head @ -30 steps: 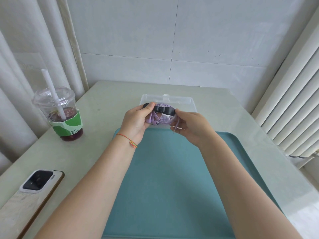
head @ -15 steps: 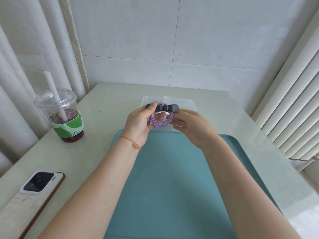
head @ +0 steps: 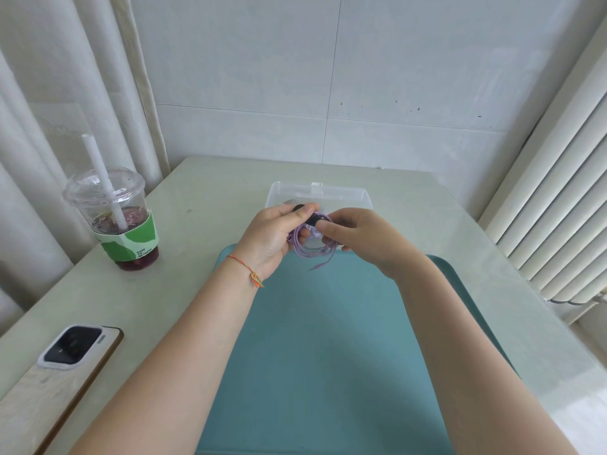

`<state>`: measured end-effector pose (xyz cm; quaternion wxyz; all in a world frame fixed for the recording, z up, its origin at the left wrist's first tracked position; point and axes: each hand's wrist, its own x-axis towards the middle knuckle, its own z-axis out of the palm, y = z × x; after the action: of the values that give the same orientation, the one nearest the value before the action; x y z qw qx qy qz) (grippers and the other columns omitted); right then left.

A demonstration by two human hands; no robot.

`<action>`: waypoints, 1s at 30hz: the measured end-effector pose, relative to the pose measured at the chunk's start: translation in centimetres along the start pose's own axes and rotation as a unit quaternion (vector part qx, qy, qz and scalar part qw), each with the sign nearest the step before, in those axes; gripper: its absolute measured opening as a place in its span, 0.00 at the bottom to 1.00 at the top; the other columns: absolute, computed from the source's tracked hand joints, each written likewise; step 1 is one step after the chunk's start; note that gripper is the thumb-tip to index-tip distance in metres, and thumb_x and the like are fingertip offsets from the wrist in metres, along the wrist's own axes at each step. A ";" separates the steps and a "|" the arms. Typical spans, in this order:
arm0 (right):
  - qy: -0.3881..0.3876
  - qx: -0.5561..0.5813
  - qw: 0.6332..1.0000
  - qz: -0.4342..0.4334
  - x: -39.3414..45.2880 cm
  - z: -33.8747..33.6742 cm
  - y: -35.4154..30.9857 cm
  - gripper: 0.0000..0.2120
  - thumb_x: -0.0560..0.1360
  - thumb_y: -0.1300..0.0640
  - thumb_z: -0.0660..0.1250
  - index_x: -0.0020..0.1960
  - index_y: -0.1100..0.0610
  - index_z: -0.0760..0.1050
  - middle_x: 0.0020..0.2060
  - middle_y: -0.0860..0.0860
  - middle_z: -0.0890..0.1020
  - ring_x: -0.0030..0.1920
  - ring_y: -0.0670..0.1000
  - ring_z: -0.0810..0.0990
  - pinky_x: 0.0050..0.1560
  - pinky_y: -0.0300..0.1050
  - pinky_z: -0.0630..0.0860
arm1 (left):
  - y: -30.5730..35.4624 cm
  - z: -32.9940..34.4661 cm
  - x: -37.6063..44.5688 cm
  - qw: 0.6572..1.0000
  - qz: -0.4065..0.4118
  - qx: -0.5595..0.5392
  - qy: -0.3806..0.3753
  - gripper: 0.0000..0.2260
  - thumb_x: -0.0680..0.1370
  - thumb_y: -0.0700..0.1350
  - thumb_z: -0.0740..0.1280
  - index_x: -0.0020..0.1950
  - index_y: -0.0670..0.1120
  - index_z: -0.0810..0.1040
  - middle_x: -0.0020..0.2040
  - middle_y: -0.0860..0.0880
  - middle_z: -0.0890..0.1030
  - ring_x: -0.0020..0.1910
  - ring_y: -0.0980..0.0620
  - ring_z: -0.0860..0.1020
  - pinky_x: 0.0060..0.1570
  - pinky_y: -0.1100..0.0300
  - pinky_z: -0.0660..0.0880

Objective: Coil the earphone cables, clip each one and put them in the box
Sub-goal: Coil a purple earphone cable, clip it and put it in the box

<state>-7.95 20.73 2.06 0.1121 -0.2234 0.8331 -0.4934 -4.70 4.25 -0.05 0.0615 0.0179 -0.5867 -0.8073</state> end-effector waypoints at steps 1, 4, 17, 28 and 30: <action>-0.001 -0.012 1.000 -0.002 0.0 0.1 0.0 0.09 0.77 0.48 0.67 0.49 0.54 0.80 0.41 0.50 0.82 0.40 0.47 0.75 0.44 0.42 0.72 | 0.0 0.1 0.0 1.000 0.001 -0.006 -0.002 0.08 0.80 0.38 0.63 0.53 0.37 0.80 0.45 0.44 0.80 0.29 0.57 0.74 0.33 0.68 0.73; 0.022 -0.003 1.000 -0.006 0.3 0.4 0.1 0.13 0.79 0.49 0.65 0.50 0.59 0.79 0.40 0.50 0.79 0.40 0.48 0.74 0.46 0.46 0.73 | 0.1 0.1 0.1 0.999 -0.004 -0.052 -0.009 0.10 0.82 0.38 0.60 0.55 0.34 0.79 0.46 0.41 0.80 0.33 0.54 0.75 0.34 0.66 0.75; 0.078 0.097 0.992 0.003 0.5 1.3 -0.2 0.14 0.78 0.48 0.66 0.52 0.59 0.79 0.42 0.52 0.81 0.43 0.49 0.78 0.56 0.54 0.77 | 0.0 0.2 0.2 0.993 -0.018 -0.103 0.048 0.09 0.80 0.34 0.61 0.55 0.36 0.79 0.37 0.50 0.80 0.27 0.59 0.75 0.34 0.66 0.74; 0.095 0.158 0.983 0.003 0.6 1.3 -0.2 0.11 0.79 0.51 0.65 0.47 0.60 0.80 0.38 0.52 0.79 0.38 0.48 0.77 0.46 0.46 0.76 | -0.5 0.8 0.2 0.979 -0.065 -0.193 0.021 0.11 0.81 0.34 0.58 0.57 0.39 0.78 0.35 0.50 0.75 0.28 0.59 0.72 0.36 0.66 0.76; 0.104 0.129 0.986 0.002 0.7 1.1 0.0 0.12 0.77 0.50 0.68 0.46 0.59 0.80 0.37 0.51 0.79 0.38 0.49 0.76 0.50 0.53 0.77 | -0.5 0.8 0.0 0.986 -0.078 -0.146 0.001 0.10 0.80 0.34 0.59 0.56 0.39 0.79 0.31 0.50 0.75 0.26 0.58 0.73 0.34 0.67 0.76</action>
<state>-8.13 19.58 1.57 0.0536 -0.1526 0.7699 -0.6173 -4.86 5.12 -0.25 0.0014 0.0554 -0.4591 -0.8866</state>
